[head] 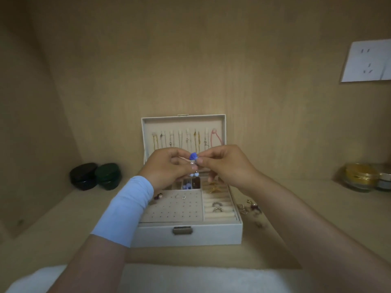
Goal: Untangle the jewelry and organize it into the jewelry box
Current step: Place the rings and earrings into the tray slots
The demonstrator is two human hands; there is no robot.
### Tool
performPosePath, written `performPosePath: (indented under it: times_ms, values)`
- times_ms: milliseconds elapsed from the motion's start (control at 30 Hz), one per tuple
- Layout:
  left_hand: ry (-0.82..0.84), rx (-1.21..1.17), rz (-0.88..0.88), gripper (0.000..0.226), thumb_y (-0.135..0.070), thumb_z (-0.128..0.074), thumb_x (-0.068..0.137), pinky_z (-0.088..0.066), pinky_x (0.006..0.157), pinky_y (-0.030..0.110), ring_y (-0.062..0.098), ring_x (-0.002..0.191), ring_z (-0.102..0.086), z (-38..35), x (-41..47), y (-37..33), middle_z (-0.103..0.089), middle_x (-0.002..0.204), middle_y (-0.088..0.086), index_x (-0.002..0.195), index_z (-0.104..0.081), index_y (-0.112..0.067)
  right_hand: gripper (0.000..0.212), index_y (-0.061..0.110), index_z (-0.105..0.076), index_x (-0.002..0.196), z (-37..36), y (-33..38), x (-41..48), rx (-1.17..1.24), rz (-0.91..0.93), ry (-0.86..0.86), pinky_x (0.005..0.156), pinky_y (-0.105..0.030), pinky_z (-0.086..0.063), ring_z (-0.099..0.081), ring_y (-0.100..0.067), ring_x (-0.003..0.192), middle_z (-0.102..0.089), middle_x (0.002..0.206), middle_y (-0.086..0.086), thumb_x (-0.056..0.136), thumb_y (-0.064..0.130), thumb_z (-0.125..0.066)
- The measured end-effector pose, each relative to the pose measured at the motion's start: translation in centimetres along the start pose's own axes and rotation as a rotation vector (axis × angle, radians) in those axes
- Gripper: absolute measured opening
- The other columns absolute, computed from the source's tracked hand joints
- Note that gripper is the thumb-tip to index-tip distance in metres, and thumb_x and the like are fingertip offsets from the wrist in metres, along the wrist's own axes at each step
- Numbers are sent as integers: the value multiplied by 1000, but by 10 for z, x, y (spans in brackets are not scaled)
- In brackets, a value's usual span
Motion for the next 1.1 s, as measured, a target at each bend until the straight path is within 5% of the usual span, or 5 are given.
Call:
performPosePath:
  times_ms: [200,433,600,833,1100]
  values:
    - [-95,120,70,14,-22,-82,76,-57,80,27,14,84,-72,30,1,33,-76,82,-4,88,-74,-20,7,10,-77,87,-35,-12,32,-141,-55,-8,44,-21,-46,-54,-13,43,-76,75,-9,85,16,-79]
    - [-125,424,120,21,-29,-61,90,-55,52,25,21,59,-65,31,-1,42,-73,76,-4,74,-75,-26,20,24,-76,65,-57,-28,55,-457,-75,67,56,-21,-46,-59,1,50,-71,61,9,83,19,-78]
    - [-99,450,88,19,-22,-60,91,-52,51,20,20,78,-70,35,2,44,-74,89,-6,83,-76,-29,4,22,-82,81,-60,-35,60,-617,-83,139,81,-30,-56,-65,-4,74,-69,59,16,83,24,-79]
    - [-138,523,-2,27,-15,-50,93,-57,58,24,14,61,-65,32,7,49,-70,93,-4,101,-70,-30,7,24,-81,81,-62,-25,65,-759,-8,161,85,-37,-59,-69,-8,81,-75,78,10,85,23,-75]
    - [-45,674,-26,22,-20,-59,93,-40,82,19,10,87,-57,23,10,55,-68,104,-11,100,-76,-33,7,22,-81,88,-67,-25,71,-802,12,288,84,-30,-55,-67,-6,82,-75,81,10,87,21,-74]
Point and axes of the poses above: each hand's wrist, its own x-axis towards the middle knuckle, its own z-axis out of the back of the hand, y = z × x, the point moved 6 cm from there along x, towards the middle knuckle
